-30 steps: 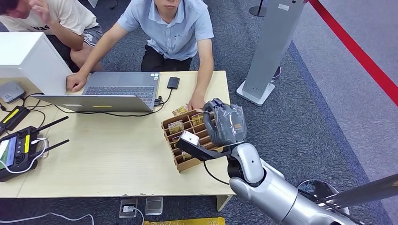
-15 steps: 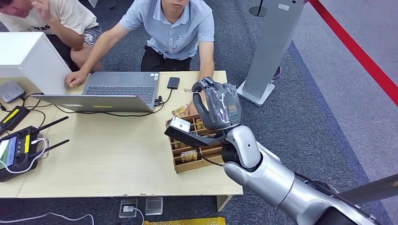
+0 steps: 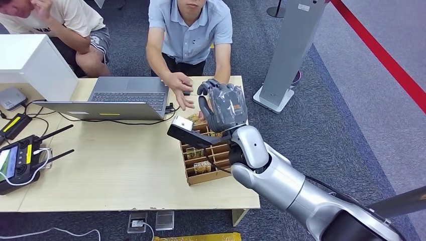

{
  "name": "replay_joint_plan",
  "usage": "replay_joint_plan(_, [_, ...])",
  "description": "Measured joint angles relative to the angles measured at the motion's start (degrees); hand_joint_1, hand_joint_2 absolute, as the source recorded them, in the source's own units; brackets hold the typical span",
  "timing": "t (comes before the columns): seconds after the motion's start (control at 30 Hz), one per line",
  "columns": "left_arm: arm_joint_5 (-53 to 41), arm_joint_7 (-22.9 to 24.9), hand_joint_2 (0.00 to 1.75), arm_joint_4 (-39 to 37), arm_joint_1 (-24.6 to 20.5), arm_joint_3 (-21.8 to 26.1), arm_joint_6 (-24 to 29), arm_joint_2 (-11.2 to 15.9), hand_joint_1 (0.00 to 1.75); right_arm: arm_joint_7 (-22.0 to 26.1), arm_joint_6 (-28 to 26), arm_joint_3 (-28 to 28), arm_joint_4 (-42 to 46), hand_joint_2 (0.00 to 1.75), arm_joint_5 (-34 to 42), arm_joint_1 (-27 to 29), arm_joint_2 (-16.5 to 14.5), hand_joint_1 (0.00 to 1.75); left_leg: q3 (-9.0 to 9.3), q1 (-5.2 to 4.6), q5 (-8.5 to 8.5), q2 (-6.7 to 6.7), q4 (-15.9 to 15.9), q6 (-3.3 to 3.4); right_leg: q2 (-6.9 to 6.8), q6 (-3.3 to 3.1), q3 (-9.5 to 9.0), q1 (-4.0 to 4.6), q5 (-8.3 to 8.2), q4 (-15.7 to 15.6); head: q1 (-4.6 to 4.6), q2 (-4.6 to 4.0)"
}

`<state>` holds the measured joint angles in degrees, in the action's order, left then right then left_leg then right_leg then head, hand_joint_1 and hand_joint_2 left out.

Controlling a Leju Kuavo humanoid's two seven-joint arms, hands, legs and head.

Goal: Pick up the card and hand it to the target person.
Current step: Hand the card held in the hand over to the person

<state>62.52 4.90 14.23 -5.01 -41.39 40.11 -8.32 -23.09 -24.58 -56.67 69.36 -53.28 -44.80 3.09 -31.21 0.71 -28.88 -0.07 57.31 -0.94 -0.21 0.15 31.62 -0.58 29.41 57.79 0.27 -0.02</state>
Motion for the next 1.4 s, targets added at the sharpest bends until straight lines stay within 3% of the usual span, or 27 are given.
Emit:
replay_joint_plan(0.37, [1.00, -0.42, 1.75, 0.20, 0.10, -0.66, -0.14, 0.17, 0.00, 0.31, 0.66, -1.38, -4.02, 1.75, 0.01, -1.02, -1.42, 1.75, 0.00, 0.00, 0.00, 0.00, 0.00, 0.00, -0.01, 0.00, 0.01, 0.00, 0.00, 0.00, -0.03, 0.00])
replay_joint_plan(0.4, [1.08, -0.55, 1.75, 0.27, 0.12, -0.67, -0.21, 0.20, 0.00, 0.33, 0.73, -1.47, -4.26, 1.75, -0.02, -1.07, -1.54, 1.60, 0.00, 0.00, 0.00, 0.00, 0.00, 0.00, -0.02, 0.00, 0.01, 0.00, 0.00, 0.00, -0.03, 0.00])
replay_joint_plan(0.5, [1.47, -1.10, 1.75, 0.38, 0.16, -0.67, -0.47, 0.27, 0.00, 0.49, 1.04, -1.82, -4.88, 1.75, 0.03, -1.12, -1.80, 0.31, -0.01, 0.00, 0.00, 0.00, 0.00, 0.00, -0.01, 0.00, 0.01, 0.00, 0.00, 0.00, 0.01, 0.00])
replay_joint_plan(0.53, [1.70, -1.34, 1.75, 0.40, 0.16, -0.67, -0.54, 0.28, 0.00, 0.66, 1.27, -1.98, -5.08, 1.75, 0.25, -1.14, -1.86, 0.03, -0.01, 0.00, 0.00, 0.00, 0.00, 0.00, -0.01, 0.00, 0.01, 0.00, 0.00, 0.00, 0.01, 0.00])
replay_joint_plan(0.7, [3.64, -2.14, 1.75, 0.45, 0.16, -0.70, -0.46, 0.34, 0.00, 2.90, 4.24, -2.62, -5.79, 1.75, 6.35, -0.97, -2.05, 0.00, 0.00, 0.00, 0.00, 0.00, 0.00, 0.00, -0.01, 0.00, 0.01, 0.00, 0.00, 0.00, 0.02, 0.00])
replay_joint_plan(1.0, [5.18, -1.22, 1.75, 0.25, -0.06, -0.71, 0.03, 0.04, 0.00, 9.41, 4.03, -1.05, -2.33, 1.75, 28.48, 2.80, -1.55, 0.00, 0.03, 0.00, 0.00, 0.01, 0.00, 0.00, 0.00, 0.00, 0.04, 0.00, 0.00, -0.01, -0.02, 0.00])
replay_joint_plan(1.2, [4.69, 0.13, 1.75, -0.49, -0.31, -0.71, 0.09, -0.63, 0.00, 13.10, 3.34, 1.47, 5.39, 1.75, 44.89, 7.63, 1.93, 0.00, 0.02, -0.01, -0.01, 0.01, 0.02, 0.01, 0.00, 0.00, 0.05, -0.01, 0.00, -0.04, 0.03, 0.00])
replay_joint_plan(1.4, [3.93, -0.14, 1.75, -1.13, -0.39, -0.71, 0.12, -1.37, 0.00, 13.98, 1.25, 3.42, 16.06, 1.75, 53.30, 15.04, 7.67, 0.00, 0.02, -0.01, -0.02, 0.01, 0.02, 0.01, 0.01, 0.00, 0.05, -0.01, 0.00, -0.06, 0.04, 0.00])
